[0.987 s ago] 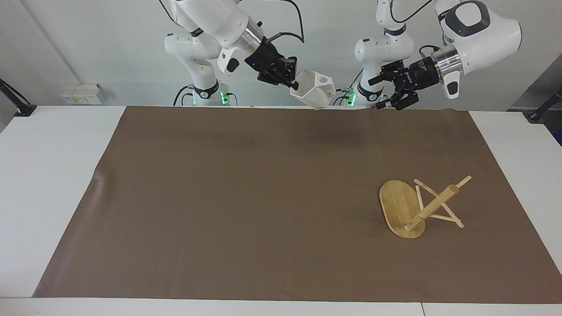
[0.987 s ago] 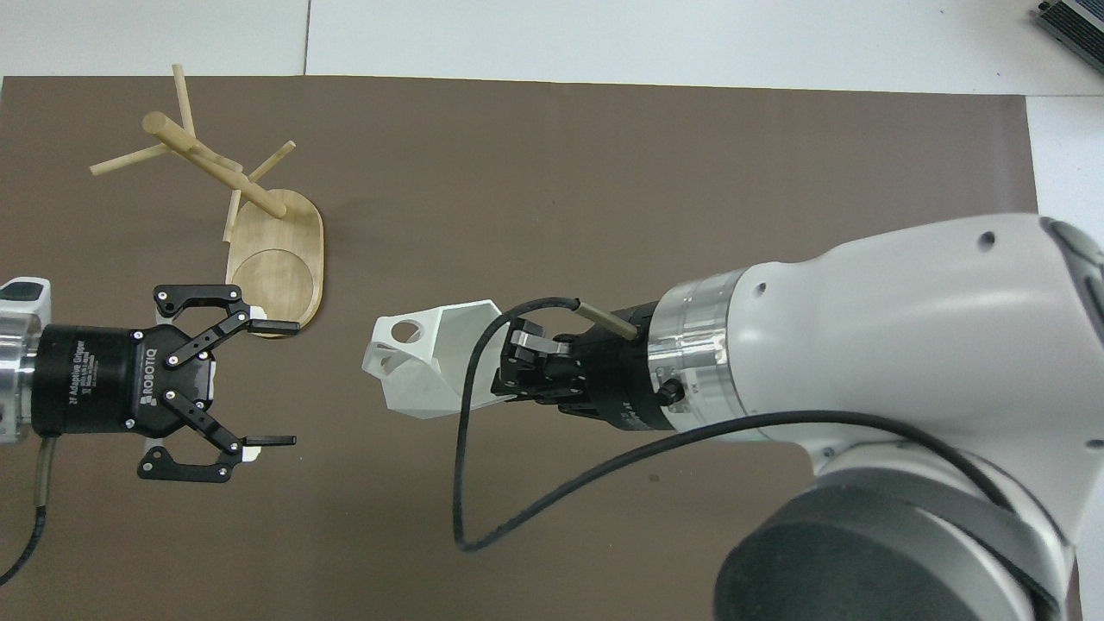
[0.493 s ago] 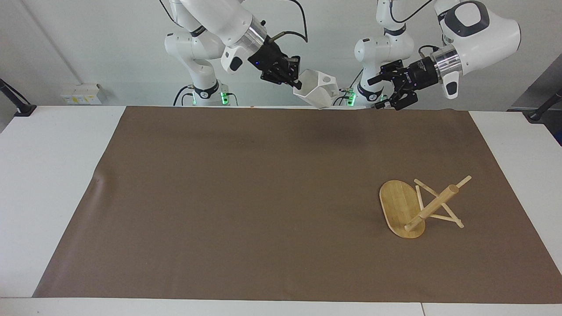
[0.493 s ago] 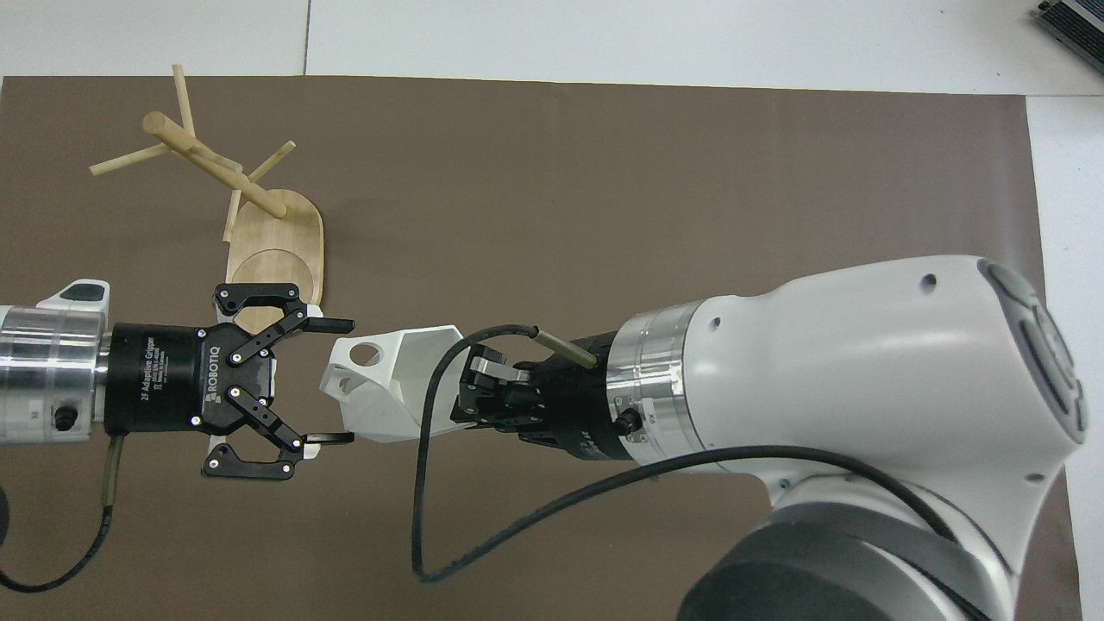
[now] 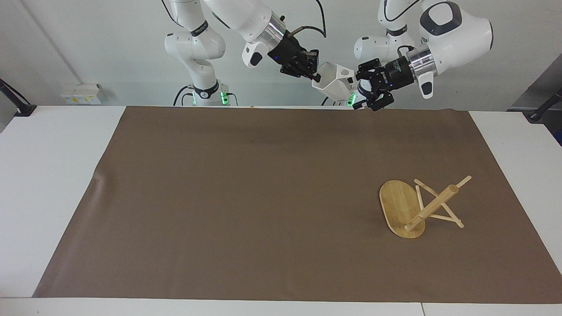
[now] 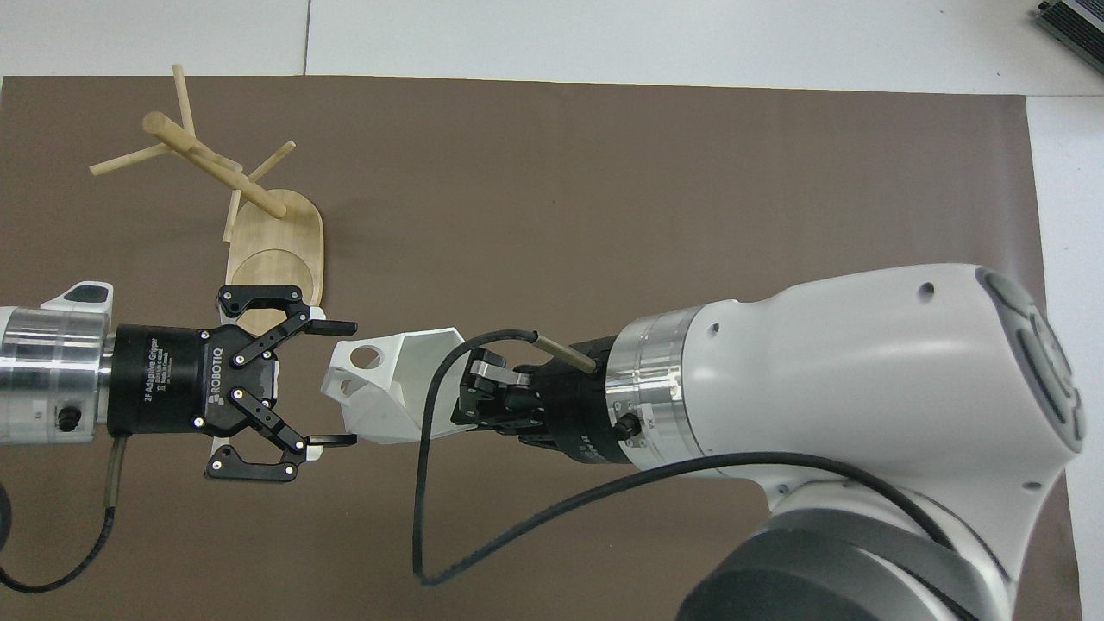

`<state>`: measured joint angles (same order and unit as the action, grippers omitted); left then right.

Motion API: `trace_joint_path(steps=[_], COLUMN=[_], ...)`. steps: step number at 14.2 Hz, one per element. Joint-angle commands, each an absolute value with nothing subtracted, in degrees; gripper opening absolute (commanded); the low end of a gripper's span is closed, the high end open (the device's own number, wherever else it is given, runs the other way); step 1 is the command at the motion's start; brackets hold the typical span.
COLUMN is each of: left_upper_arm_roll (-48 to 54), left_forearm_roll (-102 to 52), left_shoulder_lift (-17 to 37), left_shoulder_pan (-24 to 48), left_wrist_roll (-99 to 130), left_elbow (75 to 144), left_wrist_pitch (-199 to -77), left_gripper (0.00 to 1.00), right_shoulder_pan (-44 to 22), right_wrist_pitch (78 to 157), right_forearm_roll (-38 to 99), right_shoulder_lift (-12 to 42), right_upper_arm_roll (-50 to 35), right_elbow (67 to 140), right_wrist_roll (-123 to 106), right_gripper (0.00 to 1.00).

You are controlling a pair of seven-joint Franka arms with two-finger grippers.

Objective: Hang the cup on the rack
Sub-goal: 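Close the left gripper on the cup while the right gripper holds it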

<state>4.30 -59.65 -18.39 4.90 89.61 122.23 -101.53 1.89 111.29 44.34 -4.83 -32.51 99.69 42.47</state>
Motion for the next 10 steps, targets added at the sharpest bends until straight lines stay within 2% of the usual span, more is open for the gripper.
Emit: trace_joint_path(steps=[1,10], left_upper_arm_roll=[5.0,6.8], left_forearm_roll=[-60.7,-60.3], left_shoulder_lift=[-18.9,-18.9], left_shoulder_pan=[5.7,6.3], left_wrist_roll=[90.6,91.1], left_elbow=[122.9,122.7], left_wrist_pitch=[-102.3,-102.4], left_gripper=[1.0,1.0], right_shoulder_pan=[2.9,3.0], right_wrist_pitch=[112.1,112.1], right_forearm_roll=[46.4,46.4], right_shoulder_lift=[-6.2,-6.1], right_upper_arm_roll=[-33.0,-32.7], right_elbow=[101.1,101.0], right_wrist_roll=[42.7,42.6], right_gripper=[0.0,0.0])
